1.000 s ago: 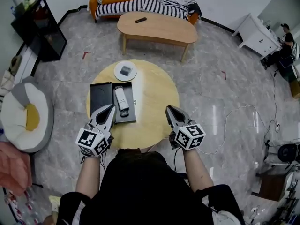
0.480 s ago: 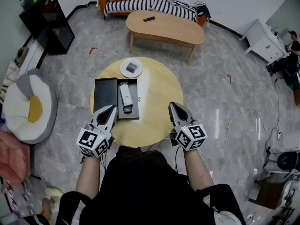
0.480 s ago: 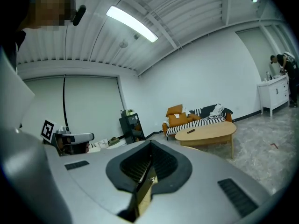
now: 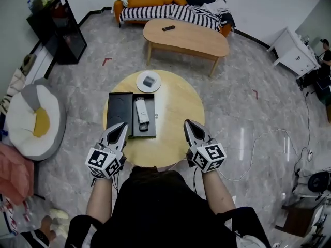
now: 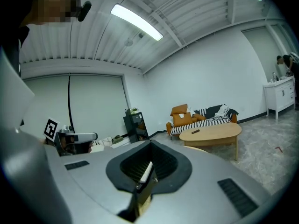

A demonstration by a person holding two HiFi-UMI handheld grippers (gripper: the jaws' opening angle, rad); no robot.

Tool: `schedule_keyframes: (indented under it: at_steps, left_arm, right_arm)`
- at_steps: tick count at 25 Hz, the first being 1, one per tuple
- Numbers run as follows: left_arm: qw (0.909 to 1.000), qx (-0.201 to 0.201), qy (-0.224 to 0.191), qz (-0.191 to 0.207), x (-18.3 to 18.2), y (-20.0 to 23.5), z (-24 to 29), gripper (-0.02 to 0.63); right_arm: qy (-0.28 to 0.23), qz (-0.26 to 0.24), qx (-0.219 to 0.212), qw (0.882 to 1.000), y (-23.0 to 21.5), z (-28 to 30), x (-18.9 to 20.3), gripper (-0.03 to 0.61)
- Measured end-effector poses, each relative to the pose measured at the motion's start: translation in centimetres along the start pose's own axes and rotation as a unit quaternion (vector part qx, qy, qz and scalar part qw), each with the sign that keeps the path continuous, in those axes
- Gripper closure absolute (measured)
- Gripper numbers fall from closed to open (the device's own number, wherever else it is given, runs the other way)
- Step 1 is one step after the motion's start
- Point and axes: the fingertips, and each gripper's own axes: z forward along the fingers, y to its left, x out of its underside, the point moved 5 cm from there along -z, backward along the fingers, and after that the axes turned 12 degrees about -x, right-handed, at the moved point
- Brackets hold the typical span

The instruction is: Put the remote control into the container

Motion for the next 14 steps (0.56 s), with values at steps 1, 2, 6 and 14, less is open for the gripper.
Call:
schedule_keyframes:
  at_steps: [1,2,6,14]
  left_arm:
    - [1.0,-0.001,0.0,0.0,-0.02,0.0,-0.03,0.607]
    - [1.0,-0.001,-0.001,-0.001,0.0,-0.02,-0.03,0.606]
    - [1.0,-0.001,-0.001,0.008,0.01,-0.22,0.2,0.607]
    - [0.9999,0.006,0.002,0.016,-0.1,-0.39,0.58,0.606]
  right_arm:
    - [-0.004,0.002,-0.001,1.0,-0.04,-0.06,-0.2,0.571]
    - [-0.008,0.004,0.0,1.0,-0.13,-0.12,-0.35,0.571]
    - [-0.013,0.007,0.002,1.0,-0.55,-0.2,-0.55,0.571]
    - [-0.008,-0.005,-0.013,1.0,0.21,0.5,-0.64,0.571]
